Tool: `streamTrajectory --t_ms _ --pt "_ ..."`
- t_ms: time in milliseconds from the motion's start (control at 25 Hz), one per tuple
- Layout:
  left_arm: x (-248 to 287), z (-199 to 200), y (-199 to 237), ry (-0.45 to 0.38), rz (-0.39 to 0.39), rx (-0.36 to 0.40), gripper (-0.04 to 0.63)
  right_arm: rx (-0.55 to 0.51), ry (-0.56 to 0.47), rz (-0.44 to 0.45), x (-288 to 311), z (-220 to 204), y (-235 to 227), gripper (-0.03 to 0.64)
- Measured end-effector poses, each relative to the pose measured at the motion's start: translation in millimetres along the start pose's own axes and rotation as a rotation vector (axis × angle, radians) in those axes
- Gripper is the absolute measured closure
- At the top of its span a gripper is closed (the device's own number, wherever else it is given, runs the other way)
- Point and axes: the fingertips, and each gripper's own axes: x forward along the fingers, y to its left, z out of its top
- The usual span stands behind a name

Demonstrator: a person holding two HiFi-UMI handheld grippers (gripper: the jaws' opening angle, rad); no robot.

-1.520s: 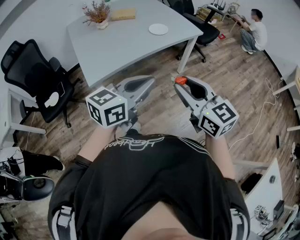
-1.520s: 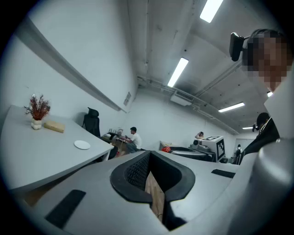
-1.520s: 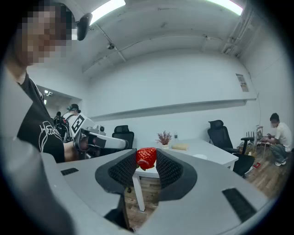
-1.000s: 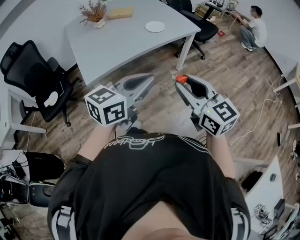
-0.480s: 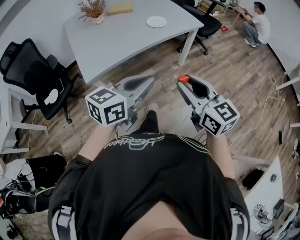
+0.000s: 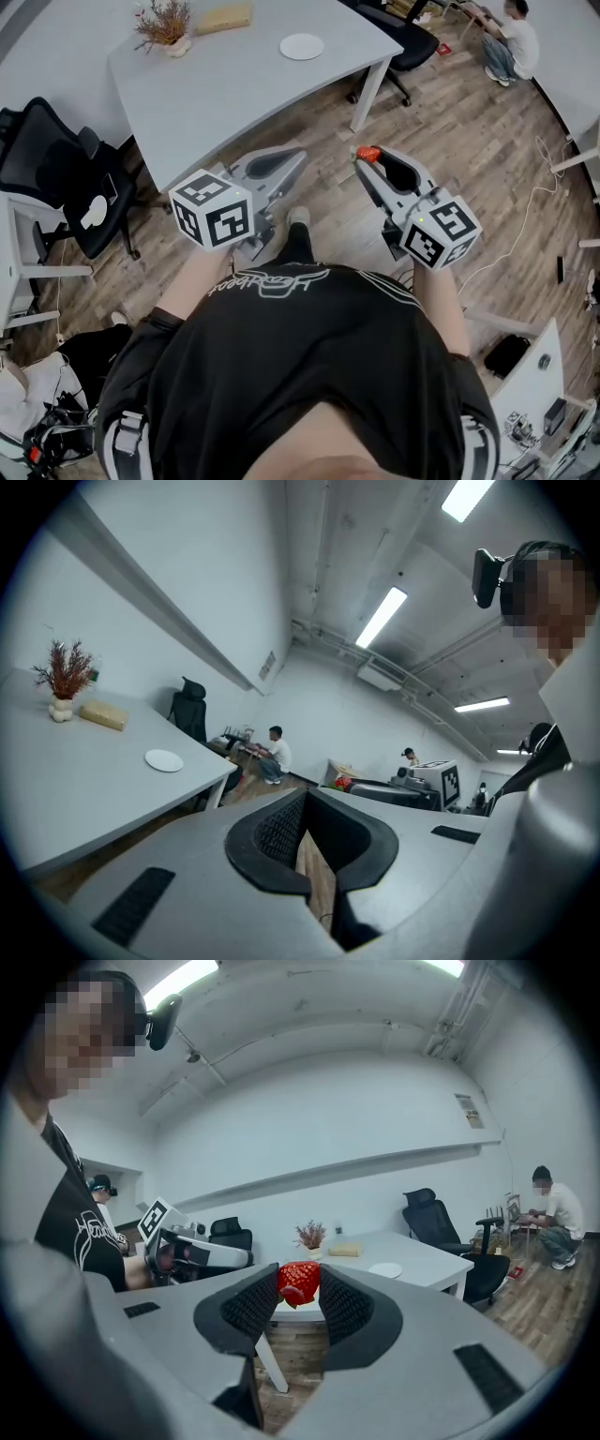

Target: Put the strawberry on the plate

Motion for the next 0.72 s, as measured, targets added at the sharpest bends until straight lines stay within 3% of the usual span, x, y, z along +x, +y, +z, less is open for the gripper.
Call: streamTrajectory --t_ms 720 --pt "117.4 96.4 203.0 0.083 -0.020 -0.034 0.589 0.079 0.022 -0.053 179.9 38.4 -163.2 0.493"
